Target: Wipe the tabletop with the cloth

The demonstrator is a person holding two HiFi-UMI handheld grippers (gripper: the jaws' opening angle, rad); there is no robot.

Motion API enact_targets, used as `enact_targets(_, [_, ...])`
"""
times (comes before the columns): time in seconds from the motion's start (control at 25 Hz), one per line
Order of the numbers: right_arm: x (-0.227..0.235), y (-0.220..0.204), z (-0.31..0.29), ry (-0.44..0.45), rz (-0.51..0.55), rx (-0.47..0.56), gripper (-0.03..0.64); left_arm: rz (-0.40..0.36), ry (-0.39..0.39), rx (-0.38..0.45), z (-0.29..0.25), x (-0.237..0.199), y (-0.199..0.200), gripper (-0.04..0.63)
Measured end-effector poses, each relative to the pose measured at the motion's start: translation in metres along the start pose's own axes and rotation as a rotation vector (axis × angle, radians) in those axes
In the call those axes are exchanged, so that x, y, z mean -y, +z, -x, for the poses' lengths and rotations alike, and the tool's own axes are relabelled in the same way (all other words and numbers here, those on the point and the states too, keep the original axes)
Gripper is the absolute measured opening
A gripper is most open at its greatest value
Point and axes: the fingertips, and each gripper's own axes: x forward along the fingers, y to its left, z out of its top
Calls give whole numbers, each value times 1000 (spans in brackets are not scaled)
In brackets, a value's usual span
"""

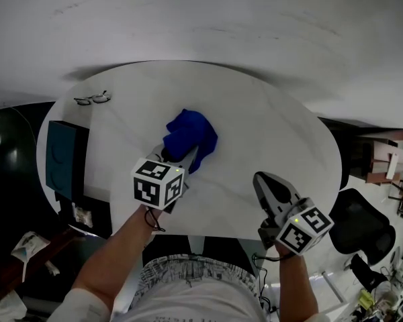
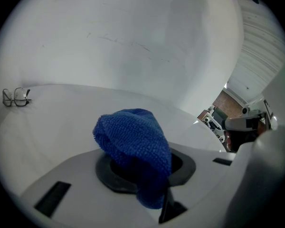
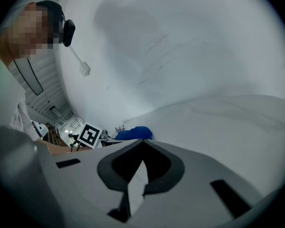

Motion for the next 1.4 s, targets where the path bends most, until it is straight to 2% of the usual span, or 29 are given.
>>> enact_targets(0.28, [-3,2,-7,21,11,-13,6,16,8,19,8,-3,3,114])
enact_targets(0.6, [-41,3,-41,87,60,-53,6,58,26,113,59,-28,18,112])
enact_targets(1.04, [-138,-22,-110,200,141,-131,6,136,145,200,171,-118,-3,112])
enact_targets(1.4, [-204,-55,-154,254,168,-178,6,171,236,196,245,-180,-43,112])
